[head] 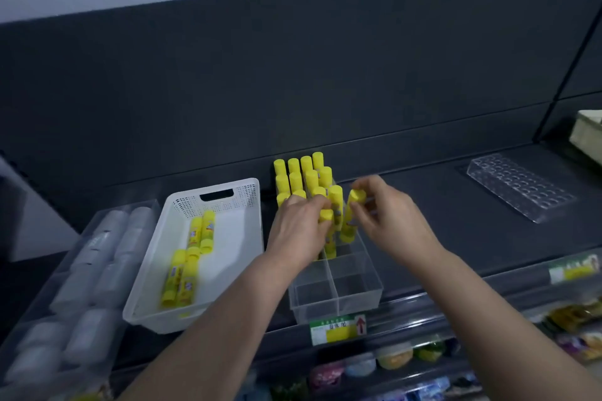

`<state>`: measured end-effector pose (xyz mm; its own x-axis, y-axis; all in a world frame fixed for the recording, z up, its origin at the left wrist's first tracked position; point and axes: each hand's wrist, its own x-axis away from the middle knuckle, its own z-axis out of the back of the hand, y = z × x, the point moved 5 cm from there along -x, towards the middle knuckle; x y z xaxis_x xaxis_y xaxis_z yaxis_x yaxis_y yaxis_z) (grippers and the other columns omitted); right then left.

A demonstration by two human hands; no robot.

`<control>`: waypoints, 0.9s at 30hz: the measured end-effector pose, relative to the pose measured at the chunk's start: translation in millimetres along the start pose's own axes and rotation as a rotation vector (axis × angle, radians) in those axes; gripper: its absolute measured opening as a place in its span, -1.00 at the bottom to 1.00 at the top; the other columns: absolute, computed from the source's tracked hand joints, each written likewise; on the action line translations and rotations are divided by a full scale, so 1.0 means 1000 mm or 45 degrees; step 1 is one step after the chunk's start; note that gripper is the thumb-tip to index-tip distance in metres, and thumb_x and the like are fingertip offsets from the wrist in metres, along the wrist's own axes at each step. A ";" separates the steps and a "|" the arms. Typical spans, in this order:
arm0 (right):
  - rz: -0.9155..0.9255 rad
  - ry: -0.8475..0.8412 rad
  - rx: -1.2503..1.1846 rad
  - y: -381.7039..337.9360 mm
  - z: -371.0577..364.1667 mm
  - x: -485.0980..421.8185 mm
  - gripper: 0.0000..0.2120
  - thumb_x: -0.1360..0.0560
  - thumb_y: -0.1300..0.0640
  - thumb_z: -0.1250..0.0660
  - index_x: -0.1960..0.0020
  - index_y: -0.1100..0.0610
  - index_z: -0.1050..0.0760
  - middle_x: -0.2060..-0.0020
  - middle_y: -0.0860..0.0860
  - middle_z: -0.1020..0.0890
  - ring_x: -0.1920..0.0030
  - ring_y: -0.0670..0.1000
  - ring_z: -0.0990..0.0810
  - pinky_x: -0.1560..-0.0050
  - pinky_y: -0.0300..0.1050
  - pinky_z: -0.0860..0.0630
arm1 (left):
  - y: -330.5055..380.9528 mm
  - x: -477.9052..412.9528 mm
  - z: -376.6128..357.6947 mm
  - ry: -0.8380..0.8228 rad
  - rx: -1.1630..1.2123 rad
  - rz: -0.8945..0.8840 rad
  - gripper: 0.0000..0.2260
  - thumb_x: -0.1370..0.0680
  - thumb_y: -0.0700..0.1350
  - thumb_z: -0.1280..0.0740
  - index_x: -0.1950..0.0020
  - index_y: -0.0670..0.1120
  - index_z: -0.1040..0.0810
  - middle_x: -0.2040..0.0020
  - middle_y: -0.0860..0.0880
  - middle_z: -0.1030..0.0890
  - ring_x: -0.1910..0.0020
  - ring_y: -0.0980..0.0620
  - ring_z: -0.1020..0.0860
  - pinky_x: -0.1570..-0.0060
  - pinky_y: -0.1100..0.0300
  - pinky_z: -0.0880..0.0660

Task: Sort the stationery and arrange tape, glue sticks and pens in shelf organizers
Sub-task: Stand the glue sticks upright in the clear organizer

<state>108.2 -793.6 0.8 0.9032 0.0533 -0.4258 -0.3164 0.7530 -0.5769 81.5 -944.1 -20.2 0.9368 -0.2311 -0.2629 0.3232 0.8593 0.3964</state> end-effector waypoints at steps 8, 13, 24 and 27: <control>0.069 -0.190 0.191 0.006 -0.026 -0.008 -0.74 -0.51 0.06 -0.26 -0.19 0.01 -0.37 -0.01 0.00 -0.58 0.04 0.11 -0.59 0.18 -0.05 -0.47 | -0.009 0.006 0.008 0.144 0.073 0.042 -0.54 -0.49 0.00 -0.41 -0.37 0.06 -0.43 -0.22 0.00 -0.54 -0.26 0.00 -0.40 -0.27 0.10 -0.33; 0.028 -0.286 0.304 0.012 -0.037 -0.003 -0.69 -0.47 0.07 -0.23 -0.21 0.01 -0.33 -0.05 0.02 -0.56 0.02 0.14 -0.57 0.24 -0.09 -0.38 | -0.021 0.009 0.016 0.189 0.121 0.133 -0.62 -0.50 -0.05 -0.40 -0.31 0.06 -0.48 -0.17 0.02 -0.55 -0.18 0.03 -0.45 -0.08 0.26 -0.32; 0.327 0.069 0.336 -0.069 -0.035 -0.009 -0.77 -0.42 0.12 -0.35 -0.08 0.03 -0.56 0.05 -0.02 -0.62 0.03 0.10 -0.56 0.15 -0.07 -0.43 | -0.081 0.030 0.073 0.392 0.208 0.303 -0.74 -0.52 -0.20 -0.34 -0.20 -0.02 -0.53 -0.13 0.07 -0.62 -0.15 0.09 -0.53 -0.16 0.17 -0.43; 0.388 0.021 0.315 -0.097 -0.058 -0.005 -0.79 -0.41 0.14 -0.35 -0.04 0.03 -0.57 0.07 -0.02 -0.62 0.05 0.10 -0.56 0.25 -0.13 -0.31 | -0.119 0.045 0.091 0.408 0.206 0.444 -0.74 -0.52 -0.24 -0.31 -0.18 -0.04 -0.52 -0.11 0.06 -0.62 -0.11 0.07 -0.56 -0.14 0.14 -0.47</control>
<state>117.1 -904.9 17.9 0.7734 0.2895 -0.5640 -0.4878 0.8400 -0.2376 97.6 -1097.9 0.6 0.9126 0.2313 -0.3372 0.0384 0.7726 0.6337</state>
